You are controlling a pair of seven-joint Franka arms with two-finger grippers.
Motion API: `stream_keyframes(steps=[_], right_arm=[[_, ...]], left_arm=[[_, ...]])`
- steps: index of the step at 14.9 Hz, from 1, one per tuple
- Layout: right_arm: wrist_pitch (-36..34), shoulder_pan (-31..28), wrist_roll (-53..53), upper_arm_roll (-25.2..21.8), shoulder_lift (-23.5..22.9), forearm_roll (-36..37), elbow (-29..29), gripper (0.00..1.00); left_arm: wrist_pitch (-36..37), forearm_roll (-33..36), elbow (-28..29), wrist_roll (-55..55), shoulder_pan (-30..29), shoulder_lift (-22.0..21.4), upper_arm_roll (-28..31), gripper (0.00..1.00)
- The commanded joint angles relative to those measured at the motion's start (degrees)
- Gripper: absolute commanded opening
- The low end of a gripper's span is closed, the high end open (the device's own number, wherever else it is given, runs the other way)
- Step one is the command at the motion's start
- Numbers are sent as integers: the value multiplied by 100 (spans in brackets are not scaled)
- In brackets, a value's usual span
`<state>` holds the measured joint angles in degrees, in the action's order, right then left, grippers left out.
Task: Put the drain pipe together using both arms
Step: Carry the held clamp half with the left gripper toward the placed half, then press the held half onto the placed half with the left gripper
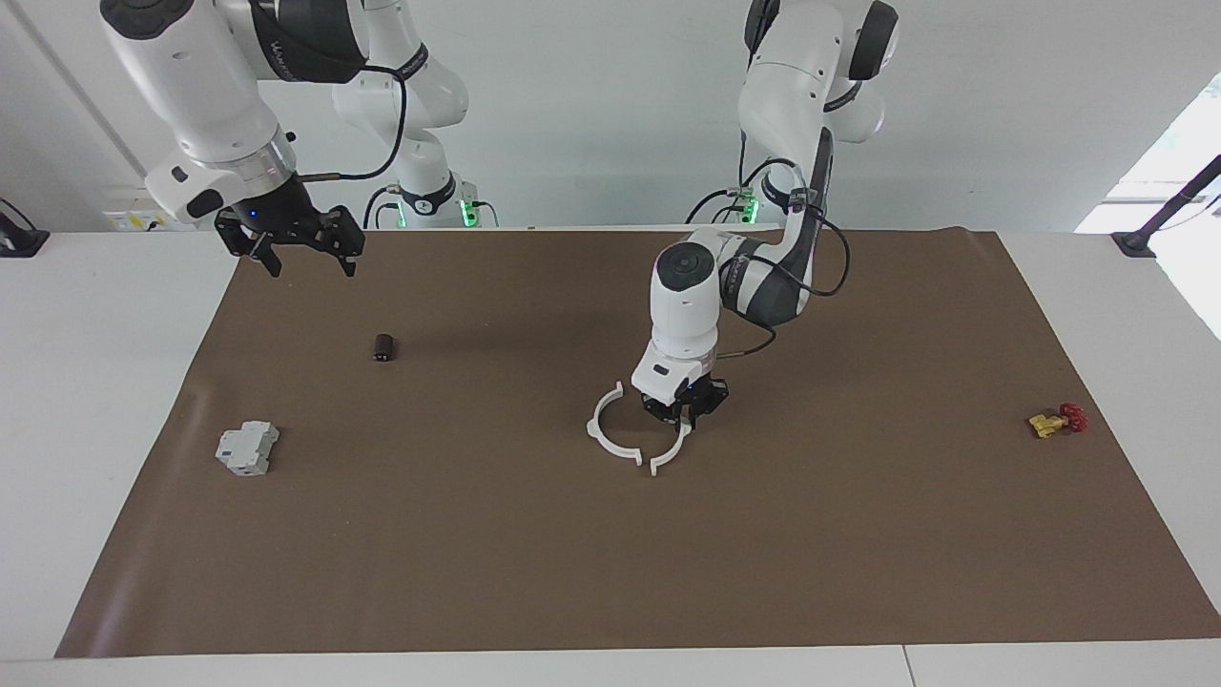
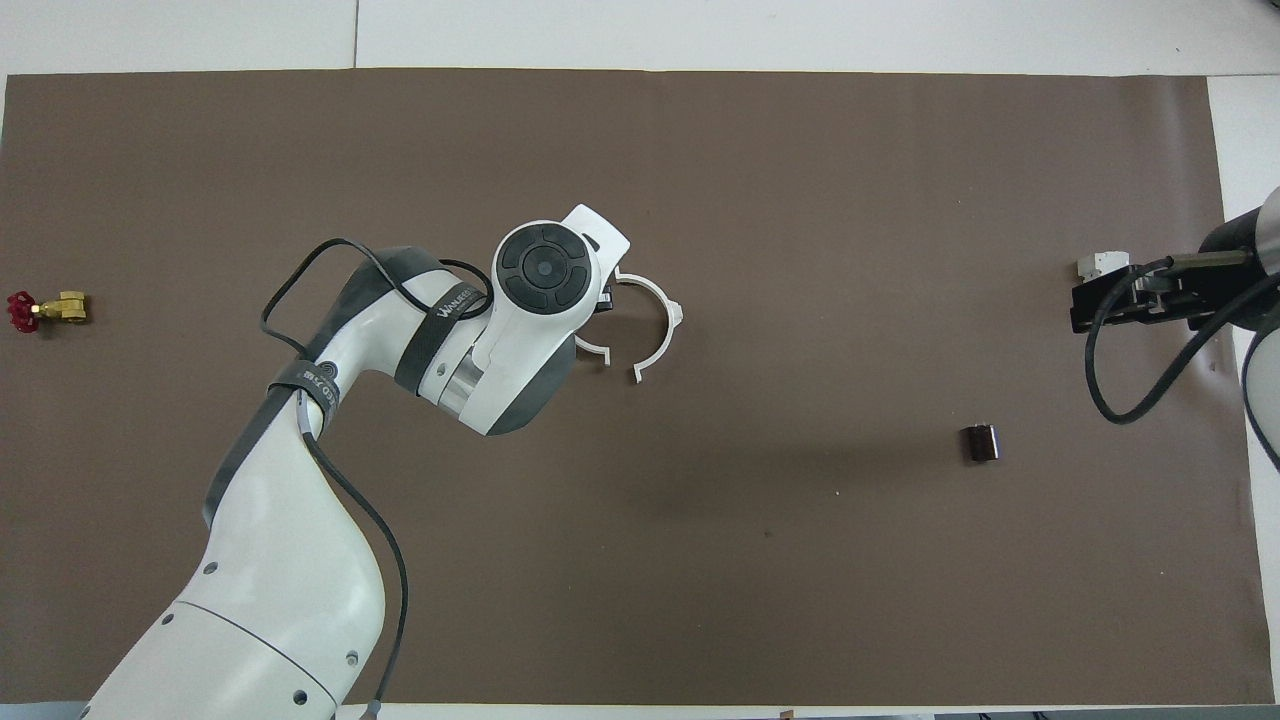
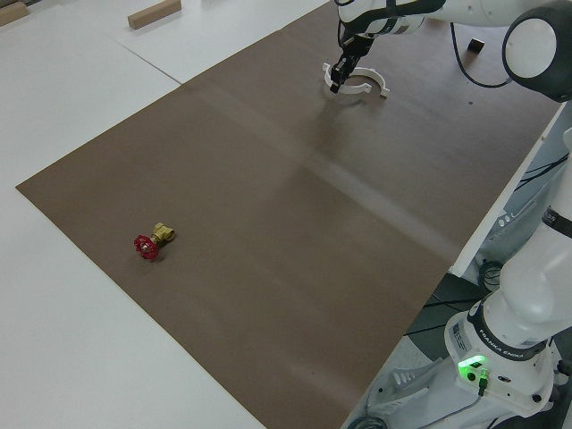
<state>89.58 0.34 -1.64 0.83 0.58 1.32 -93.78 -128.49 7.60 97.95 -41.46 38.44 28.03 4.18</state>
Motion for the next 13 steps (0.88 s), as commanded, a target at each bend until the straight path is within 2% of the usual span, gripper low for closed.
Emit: stream_keyframes(steps=[1,13], right_arm=[[68,-95,181,40,21,-53,-61,100],[68,-87,234,40,30,-53,-70,100]], left_arm=[[-80,128,171,-222,85,-60,65,0],[-98,137,383,-881,366,-131,65,0]])
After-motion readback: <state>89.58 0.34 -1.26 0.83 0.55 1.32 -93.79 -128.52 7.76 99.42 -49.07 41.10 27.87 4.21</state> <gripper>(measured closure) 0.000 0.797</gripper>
